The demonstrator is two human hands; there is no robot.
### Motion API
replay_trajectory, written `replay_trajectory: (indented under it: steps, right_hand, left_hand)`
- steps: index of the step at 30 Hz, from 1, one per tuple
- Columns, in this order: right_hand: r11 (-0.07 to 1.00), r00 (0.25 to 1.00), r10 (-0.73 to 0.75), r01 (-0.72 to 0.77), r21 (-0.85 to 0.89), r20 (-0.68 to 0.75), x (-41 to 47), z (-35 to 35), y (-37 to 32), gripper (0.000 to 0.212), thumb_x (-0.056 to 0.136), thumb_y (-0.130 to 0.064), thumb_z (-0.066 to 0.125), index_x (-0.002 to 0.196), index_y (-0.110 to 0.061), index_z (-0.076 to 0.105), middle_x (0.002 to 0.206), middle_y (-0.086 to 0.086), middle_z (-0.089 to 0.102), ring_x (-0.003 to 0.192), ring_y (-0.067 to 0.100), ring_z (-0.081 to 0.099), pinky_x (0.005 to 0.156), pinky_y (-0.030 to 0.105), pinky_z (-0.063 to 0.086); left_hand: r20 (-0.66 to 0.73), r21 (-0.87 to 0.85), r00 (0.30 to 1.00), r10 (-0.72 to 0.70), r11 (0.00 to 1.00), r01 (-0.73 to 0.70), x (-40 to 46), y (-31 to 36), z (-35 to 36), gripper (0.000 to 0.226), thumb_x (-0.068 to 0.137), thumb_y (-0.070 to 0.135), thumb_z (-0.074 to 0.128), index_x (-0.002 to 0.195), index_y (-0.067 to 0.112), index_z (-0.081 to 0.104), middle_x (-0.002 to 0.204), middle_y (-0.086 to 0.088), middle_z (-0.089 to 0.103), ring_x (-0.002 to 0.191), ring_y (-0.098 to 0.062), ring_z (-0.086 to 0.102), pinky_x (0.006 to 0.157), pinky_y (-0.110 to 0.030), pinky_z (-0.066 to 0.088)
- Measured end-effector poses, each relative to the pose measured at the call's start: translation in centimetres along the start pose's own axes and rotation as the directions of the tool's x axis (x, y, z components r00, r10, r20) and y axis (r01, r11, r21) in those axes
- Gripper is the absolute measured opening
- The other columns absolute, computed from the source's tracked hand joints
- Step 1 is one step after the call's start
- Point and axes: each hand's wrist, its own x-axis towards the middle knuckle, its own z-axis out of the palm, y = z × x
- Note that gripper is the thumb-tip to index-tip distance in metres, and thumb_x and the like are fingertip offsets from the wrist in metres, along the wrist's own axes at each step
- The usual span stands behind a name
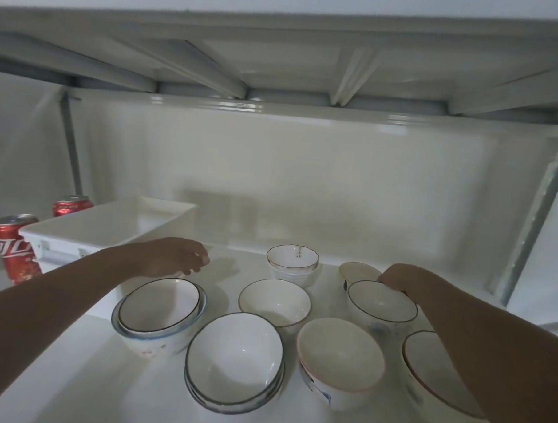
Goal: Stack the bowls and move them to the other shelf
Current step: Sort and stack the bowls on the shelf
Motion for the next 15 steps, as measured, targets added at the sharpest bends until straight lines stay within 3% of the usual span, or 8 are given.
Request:
replay_trajectory:
  steps: [1,3,4,9,10,12,15]
  right_hand:
    - [0.999,0.998,0.022,-0.020,0.040,-0.051,0.0,0.0,0.0,0.026,0.103,-0.014,0.048,0.080,-0.006,0.057,0.082,0.008,0.055,0.069,0.021,0.053,0.072,0.028,0.042]
    - [0.995,0.995,0.040,-0.031,0.091,-0.096,0.1,-0.1,-0.4,0.037,0.102,-0.008,0.044,0.066,-0.011,0.044,0.071,0.004,0.044,0.059,0.015,0.043,0.057,0.023,0.039]
    - [0.986,0.993,0.074,-0.059,0.157,-0.093,0.1,-0.2,-0.6,0.038,0.102,-0.007,0.044,0.064,-0.011,0.041,0.069,0.004,0.043,0.059,0.015,0.043,0.052,0.022,0.035]
    - [0.934,0.985,0.019,0.044,0.354,-0.170,1.1,-2.0,-2.8,0.012,0.093,0.000,0.062,0.083,-0.001,0.057,0.076,0.018,0.070,0.049,0.022,0.067,0.048,0.028,0.057]
    - [0.913,0.984,0.010,0.063,0.404,-0.177,0.9,-2.3,-3.8,0.004,0.091,0.002,0.063,0.088,0.003,0.060,0.080,0.021,0.073,0.048,0.022,0.069,0.046,0.028,0.057]
    - [0.874,0.987,-0.058,0.122,0.471,-0.149,0.4,-2.2,-6.0,0.013,0.091,0.004,0.058,0.100,0.012,0.062,0.078,0.025,0.071,0.042,0.022,0.068,0.041,0.025,0.056]
    - [0.899,0.981,-0.154,0.188,0.396,-0.116,-1.0,-0.9,-9.8,0.010,0.093,0.005,0.053,0.089,0.010,0.062,0.057,0.018,0.064,0.030,0.017,0.060,0.033,0.018,0.048]
  left_hand:
    - [0.011,-0.048,1.000,0.008,0.999,-0.008,0.5,-0.1,0.1,0.015,0.096,-0.003,0.047,0.095,0.008,0.057,0.090,-0.007,0.056,0.059,0.003,0.058,0.054,-0.007,0.042]
    - [0.006,-0.096,1.000,-0.011,0.995,0.012,0.7,0.1,0.2,0.008,0.089,0.003,0.060,0.095,0.007,0.056,0.087,-0.007,0.056,0.063,-0.005,0.055,0.048,-0.006,0.038]
    - [0.014,-0.120,1.000,-0.013,0.993,0.015,0.8,0.3,0.2,0.015,0.083,0.009,0.066,0.095,0.007,0.056,0.086,-0.007,0.055,0.066,-0.008,0.053,0.047,-0.006,0.037]
    - [0.025,-0.115,1.000,-0.007,0.993,0.009,2.1,0.5,-0.2,0.038,0.062,0.044,0.061,0.092,0.020,0.060,0.093,-0.004,0.061,0.079,-0.016,0.055,0.059,-0.021,0.036]
    - [0.028,-0.084,1.000,-0.001,0.996,0.003,2.4,0.5,-0.2,0.037,0.065,0.045,0.058,0.093,0.022,0.061,0.094,-0.003,0.063,0.082,-0.016,0.057,0.062,-0.023,0.037]
    - [0.014,-0.058,1.000,-0.002,0.998,0.002,2.8,0.8,0.0,0.036,0.071,0.045,0.058,0.096,0.020,0.061,0.094,-0.002,0.063,0.082,-0.016,0.057,0.065,-0.023,0.039]
    - [0.012,-0.100,1.000,0.001,0.995,0.001,3.6,0.7,0.2,0.046,0.064,0.044,0.069,0.094,0.011,0.063,0.090,-0.007,0.062,0.081,-0.018,0.054,0.072,-0.022,0.043]
